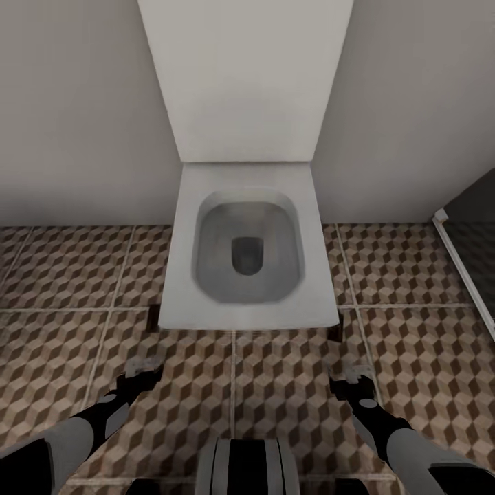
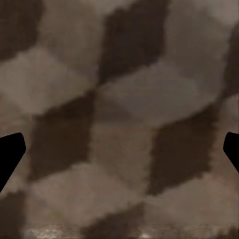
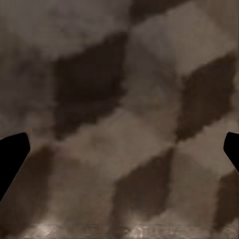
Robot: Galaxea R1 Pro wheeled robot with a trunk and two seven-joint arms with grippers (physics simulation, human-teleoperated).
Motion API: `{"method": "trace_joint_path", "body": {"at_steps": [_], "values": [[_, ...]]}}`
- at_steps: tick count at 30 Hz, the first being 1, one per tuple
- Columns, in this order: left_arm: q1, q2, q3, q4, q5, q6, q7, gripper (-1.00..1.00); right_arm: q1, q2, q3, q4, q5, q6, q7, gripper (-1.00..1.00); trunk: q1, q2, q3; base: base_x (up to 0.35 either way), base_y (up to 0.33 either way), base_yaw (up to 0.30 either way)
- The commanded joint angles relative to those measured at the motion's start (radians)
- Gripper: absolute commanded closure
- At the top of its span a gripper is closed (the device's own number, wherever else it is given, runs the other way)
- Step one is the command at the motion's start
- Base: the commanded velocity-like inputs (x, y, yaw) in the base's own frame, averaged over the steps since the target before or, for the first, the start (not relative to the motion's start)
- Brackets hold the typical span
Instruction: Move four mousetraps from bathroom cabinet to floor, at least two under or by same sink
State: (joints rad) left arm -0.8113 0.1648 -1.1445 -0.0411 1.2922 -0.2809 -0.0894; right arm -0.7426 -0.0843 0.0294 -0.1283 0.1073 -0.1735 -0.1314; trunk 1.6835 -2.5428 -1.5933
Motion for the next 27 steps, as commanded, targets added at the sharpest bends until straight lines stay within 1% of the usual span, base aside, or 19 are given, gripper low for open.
{"method": "trace_joint_path", "body": {"at_steps": [1,27], "values": [[0.0,0.001,-0.006,0.0,0.012,-0.001,-0.004,-1.0,0.0,0.0,0.006,0.003,0.012,0.004,-0.007,-1.0,-0.001,0.0,-0.001,-0.343,0.0,0.0],[0.0,0.0,-0.009,0.0,0.014,0.0,-0.004,-1.0,0.0,0.0,0.007,0.003,0.012,0.003,-0.007,-1.0,-0.001,0.0,-0.001,-0.344,0.0,0.0]]}}
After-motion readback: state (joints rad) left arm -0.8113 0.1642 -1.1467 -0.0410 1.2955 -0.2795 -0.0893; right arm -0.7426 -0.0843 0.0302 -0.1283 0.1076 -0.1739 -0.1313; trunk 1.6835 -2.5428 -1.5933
